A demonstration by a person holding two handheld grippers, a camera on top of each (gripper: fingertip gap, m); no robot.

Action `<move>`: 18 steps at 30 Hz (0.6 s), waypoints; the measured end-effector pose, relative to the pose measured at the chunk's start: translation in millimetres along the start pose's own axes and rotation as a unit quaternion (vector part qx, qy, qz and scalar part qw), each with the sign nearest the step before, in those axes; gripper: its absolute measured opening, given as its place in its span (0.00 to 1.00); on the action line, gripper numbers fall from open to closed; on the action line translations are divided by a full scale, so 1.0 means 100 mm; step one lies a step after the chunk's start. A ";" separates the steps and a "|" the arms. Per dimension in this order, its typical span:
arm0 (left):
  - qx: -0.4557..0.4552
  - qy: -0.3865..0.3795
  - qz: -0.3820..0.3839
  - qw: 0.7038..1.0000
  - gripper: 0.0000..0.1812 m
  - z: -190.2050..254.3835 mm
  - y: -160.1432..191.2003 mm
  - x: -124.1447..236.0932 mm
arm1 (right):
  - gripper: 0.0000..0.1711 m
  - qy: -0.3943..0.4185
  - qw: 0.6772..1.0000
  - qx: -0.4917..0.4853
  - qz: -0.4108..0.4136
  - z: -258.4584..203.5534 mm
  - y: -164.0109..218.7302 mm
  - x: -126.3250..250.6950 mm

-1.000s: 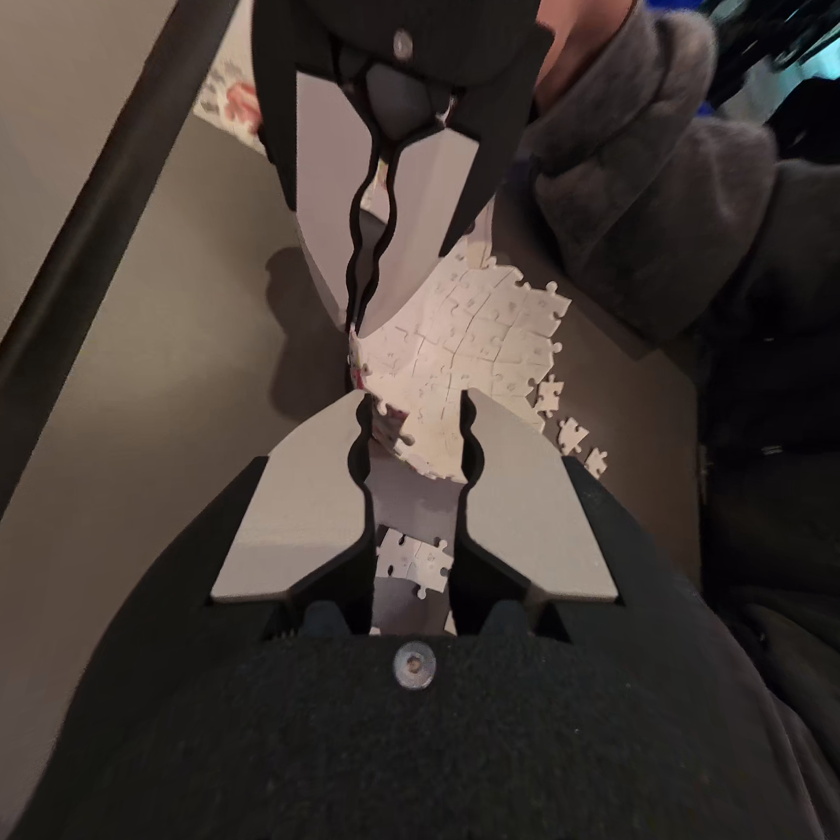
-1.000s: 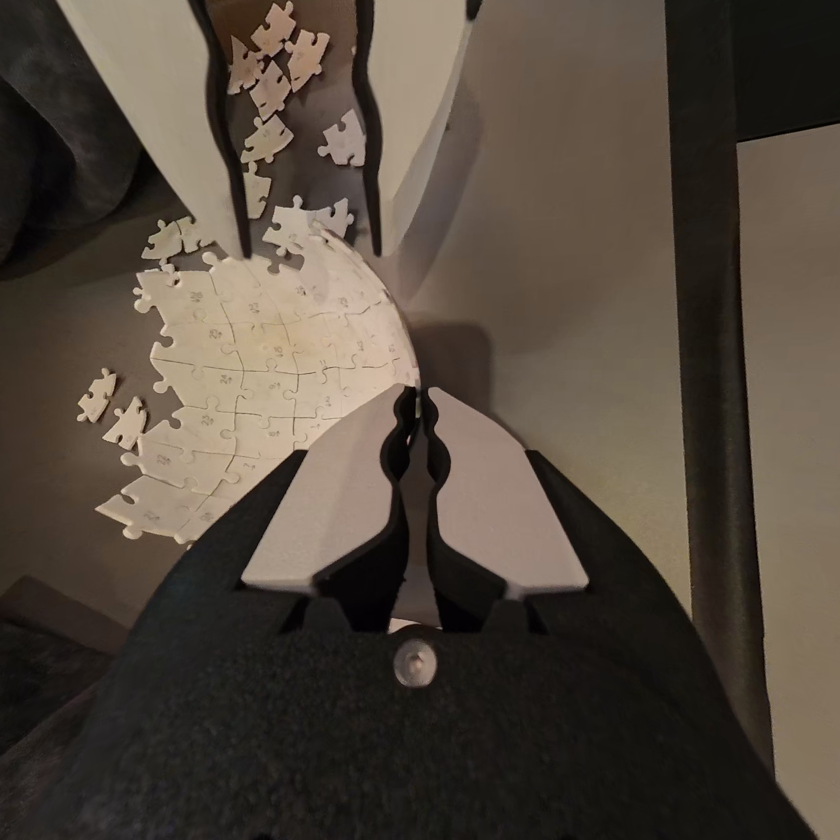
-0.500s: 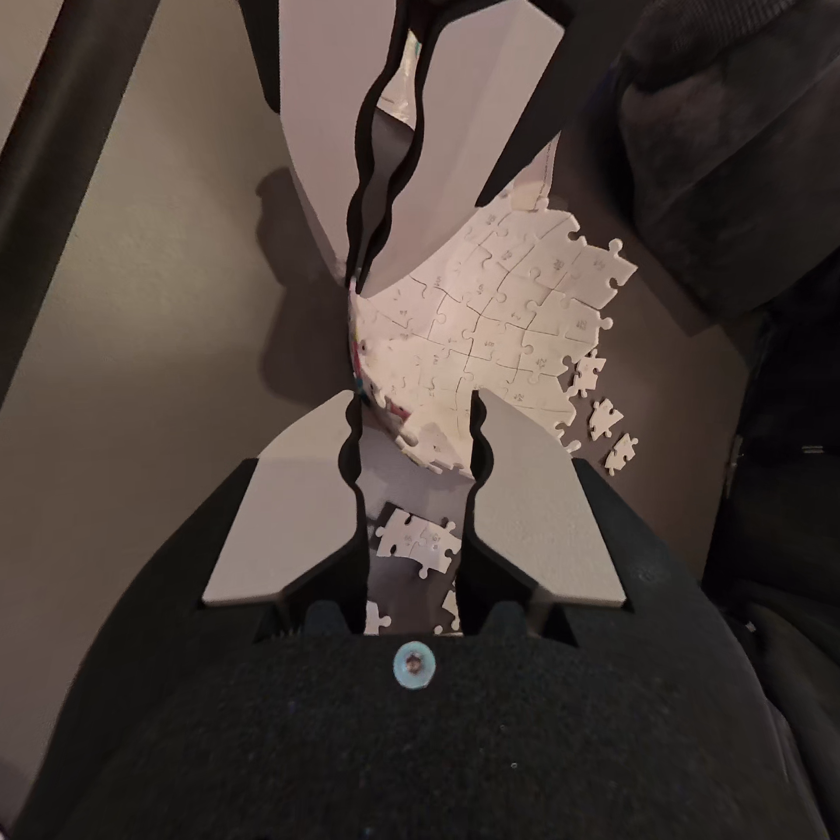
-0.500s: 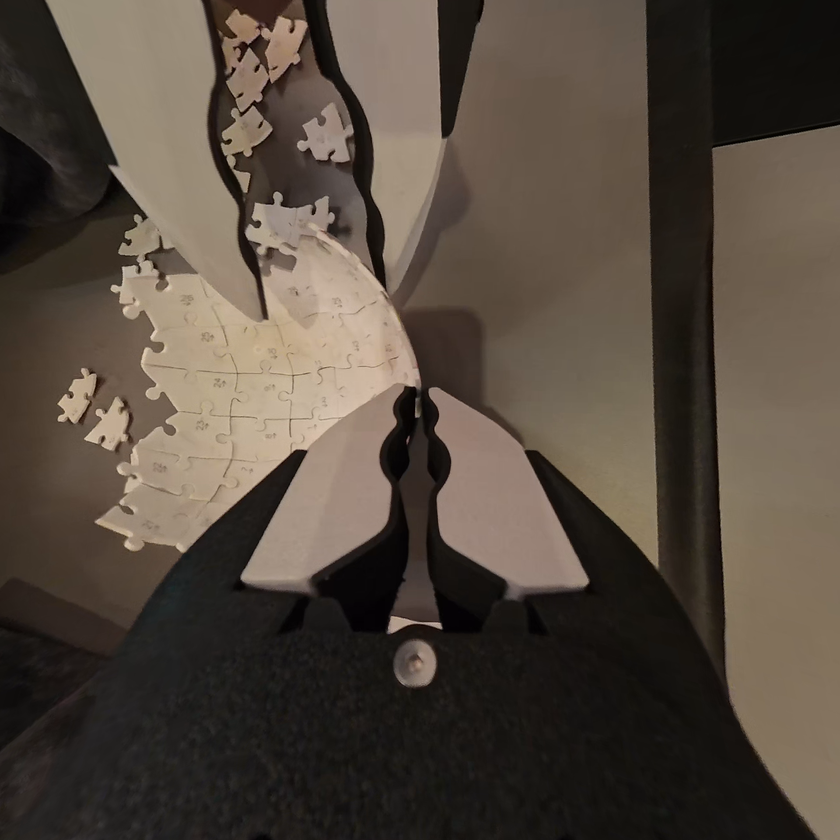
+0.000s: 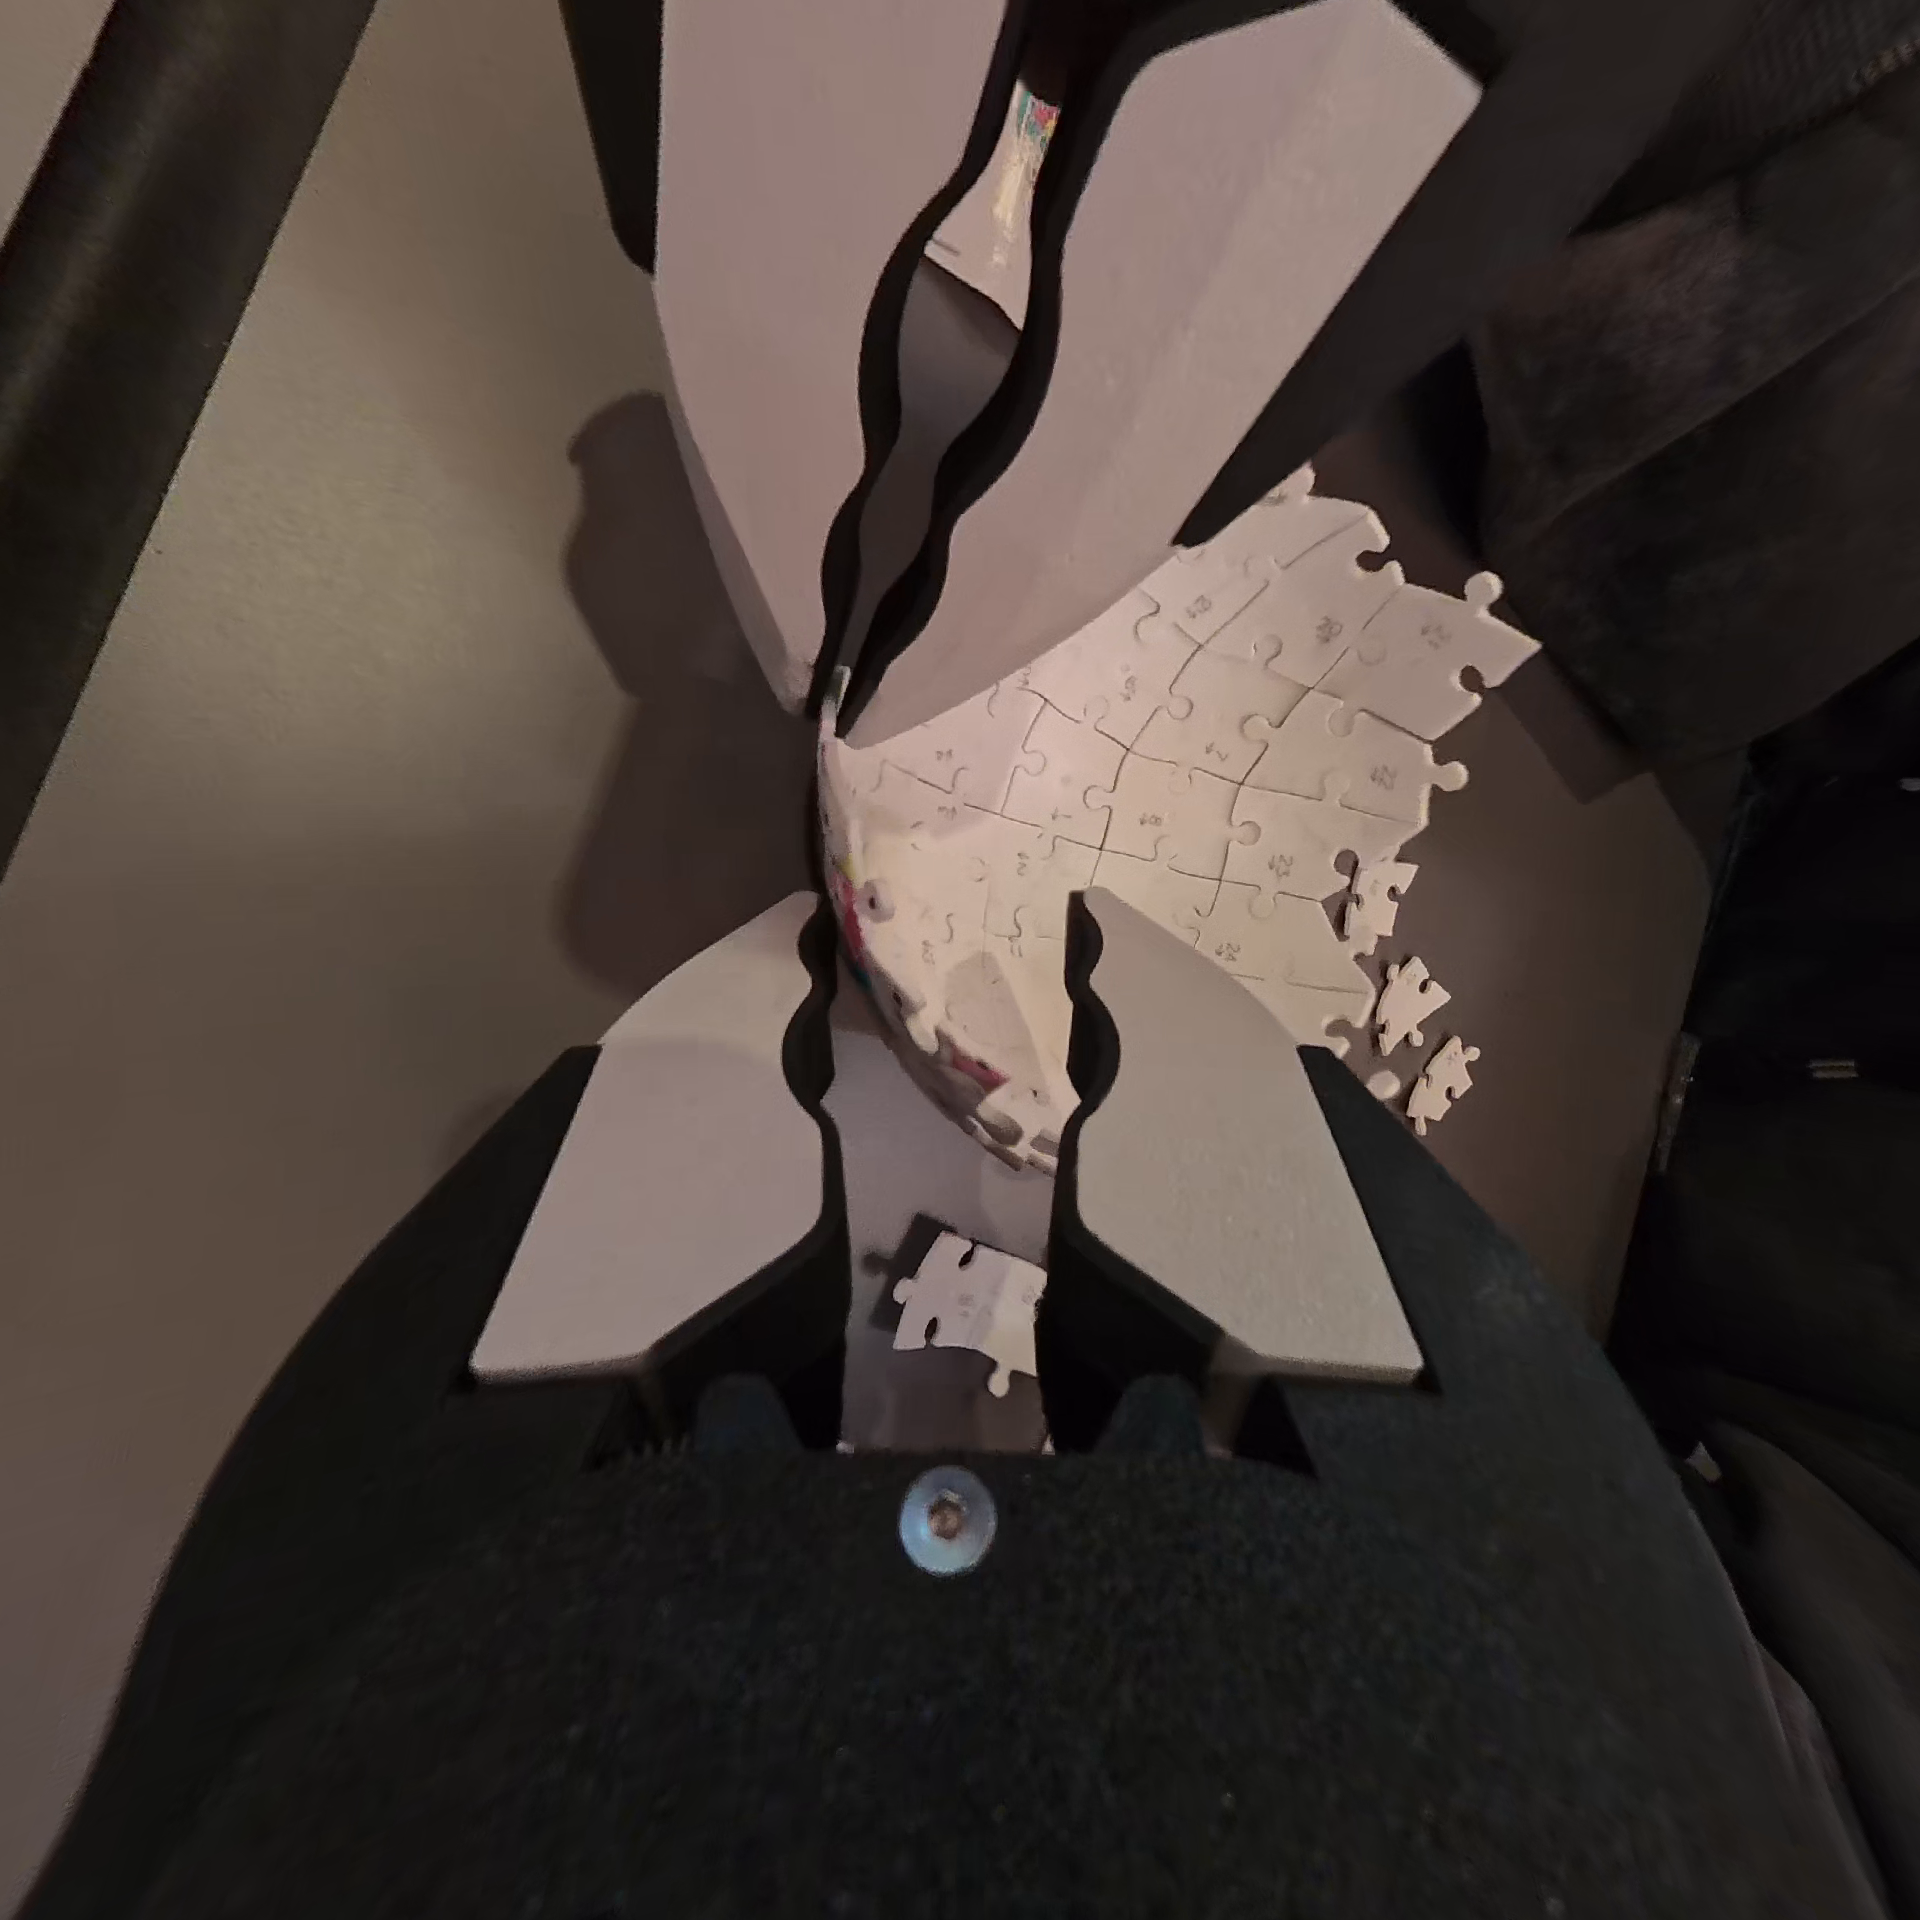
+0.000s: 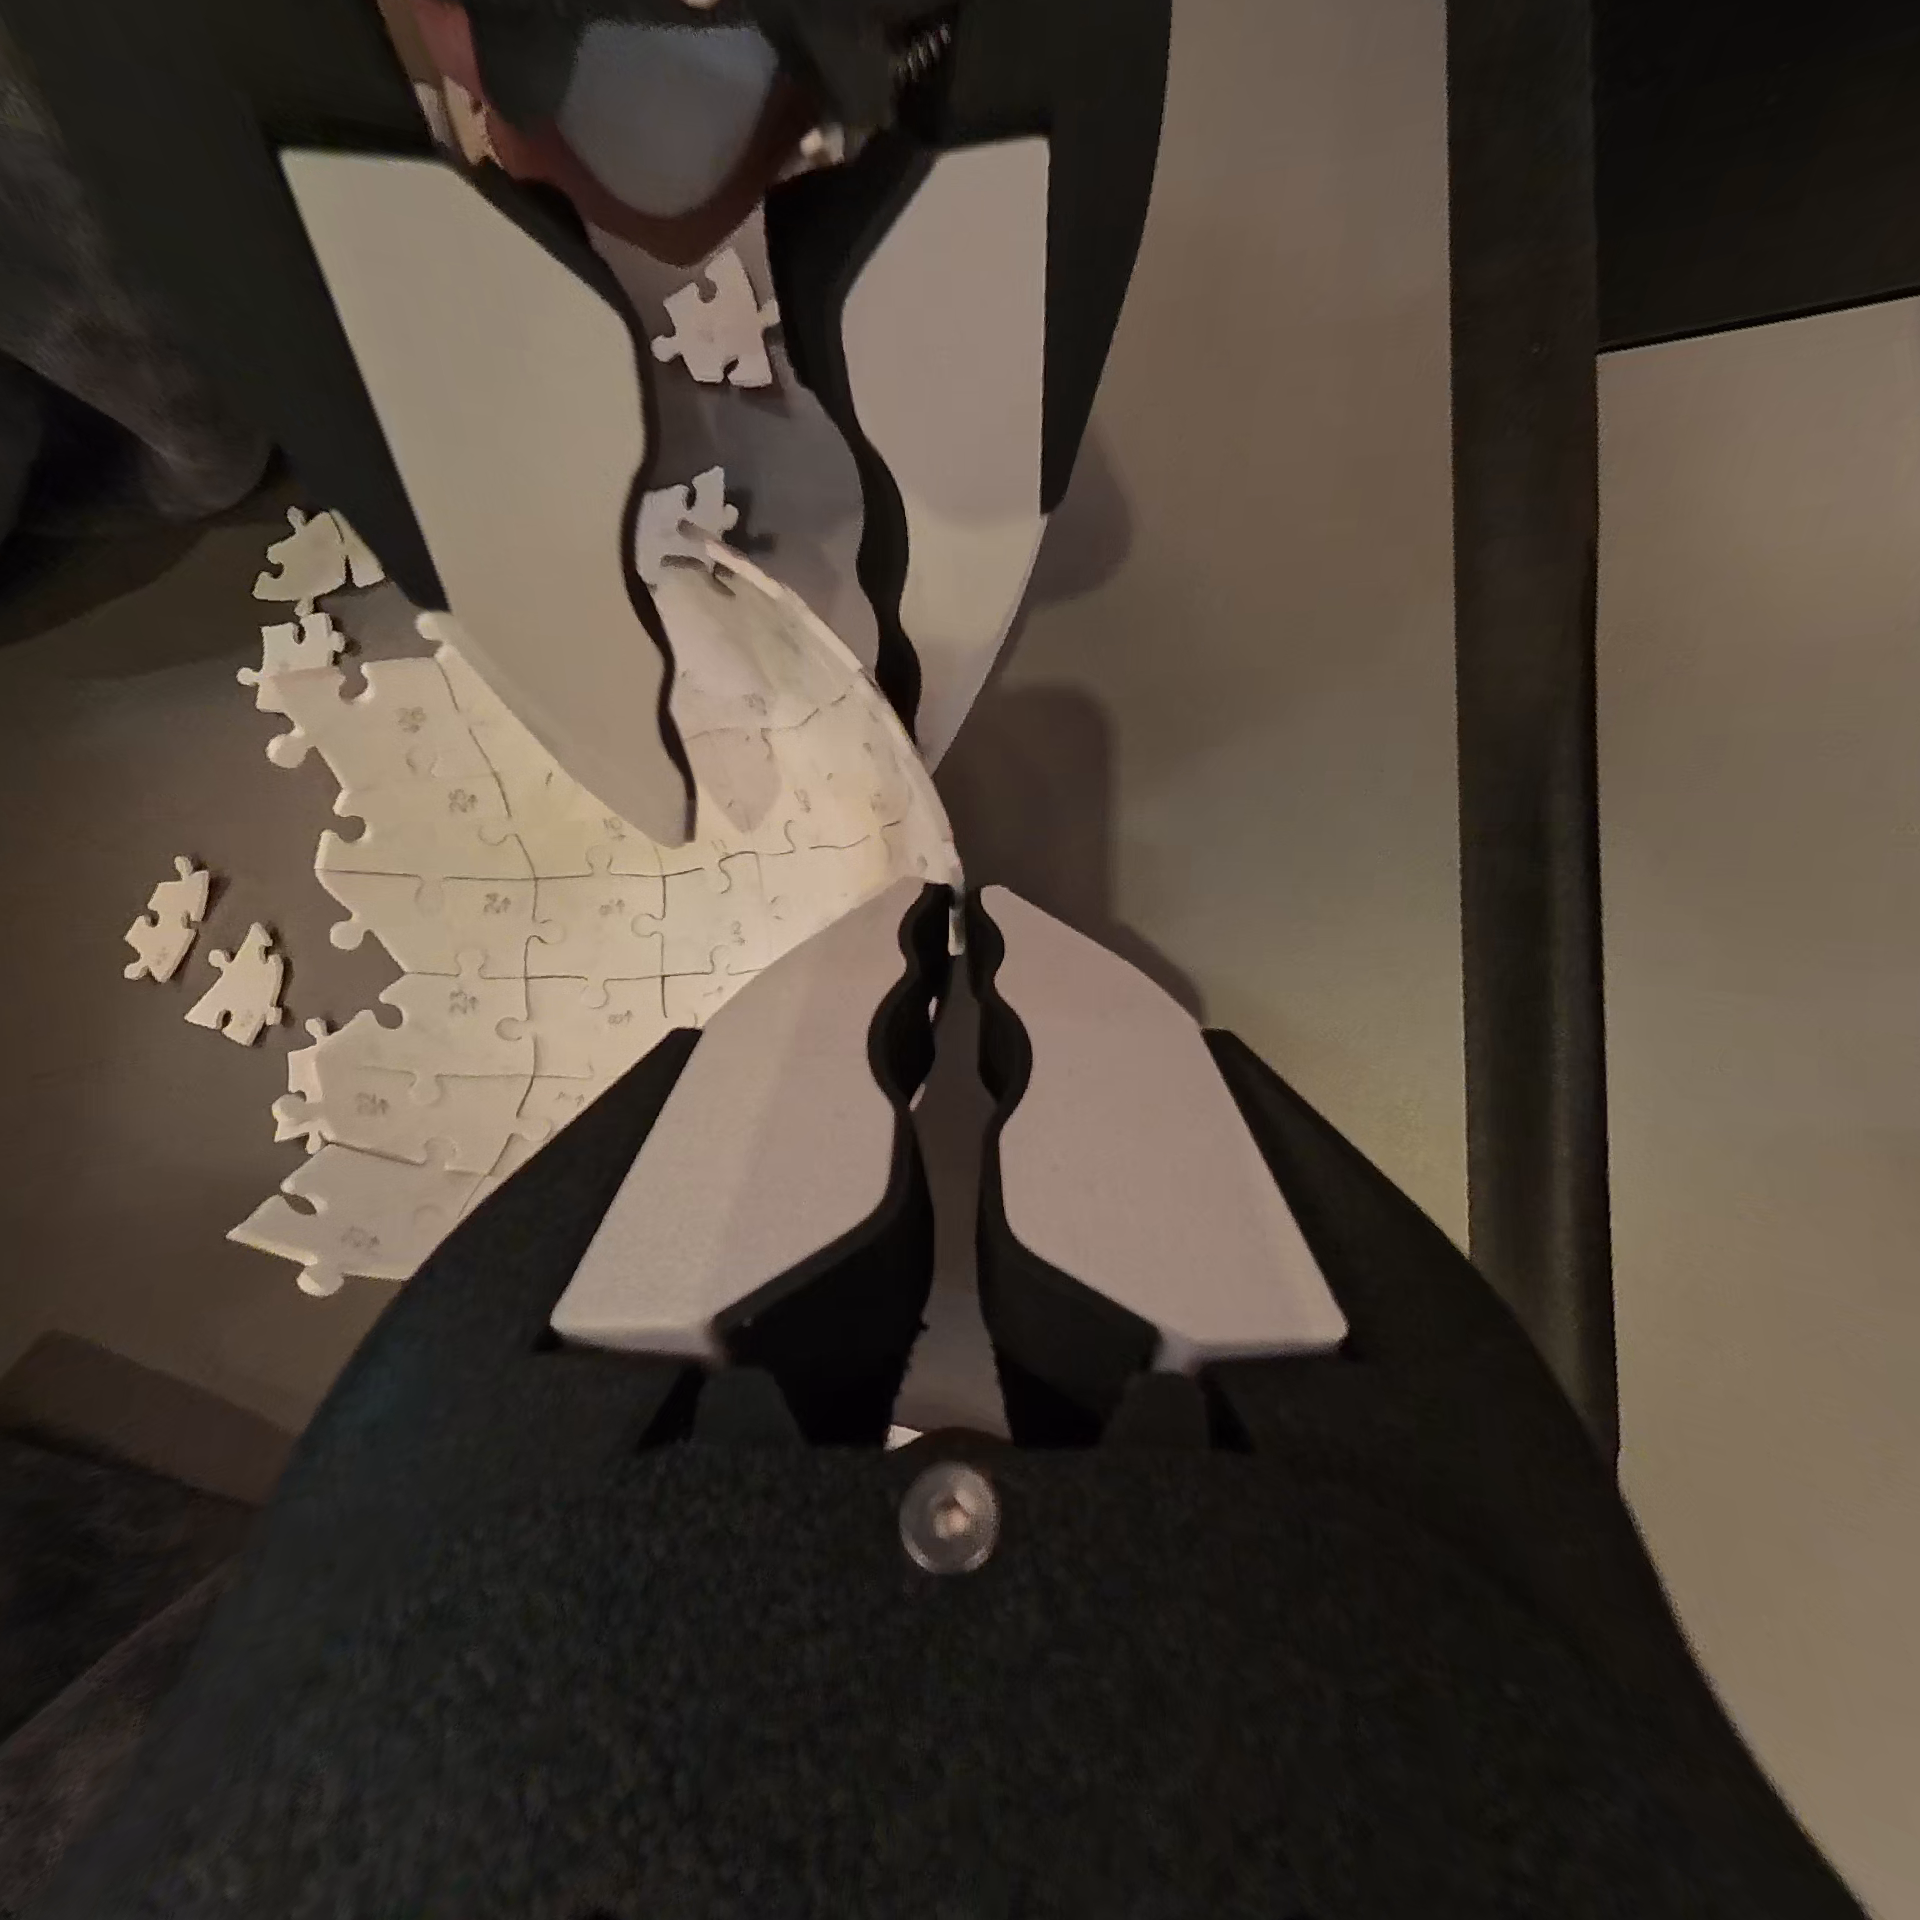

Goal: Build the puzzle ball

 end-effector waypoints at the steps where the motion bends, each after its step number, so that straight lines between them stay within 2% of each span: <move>1: 0.001 0.002 -0.002 1.000 0.23 -0.01 0.00 -0.01 | 0.02 -0.001 1.000 -0.002 0.001 0.00 0.00 0.00; 9: 0.008 0.013 0.009 1.000 0.20 -0.06 -0.02 -0.06 | 0.02 -0.004 1.000 -0.029 0.005 0.01 0.00 -0.01; 18: 0.004 -0.037 0.012 0.999 0.13 -0.10 -0.09 -0.05 | 0.02 0.004 0.999 -0.040 0.005 0.02 0.01 0.00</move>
Point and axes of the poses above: each gripper's, where its closed fingertips meet, x back along the fingers, y out of its underside, z = x × y across the jaws, the point moved 7 cm from there along x, back along the fingers, and after that the axes turned 6 degrees about z, right-handed, at the moved point
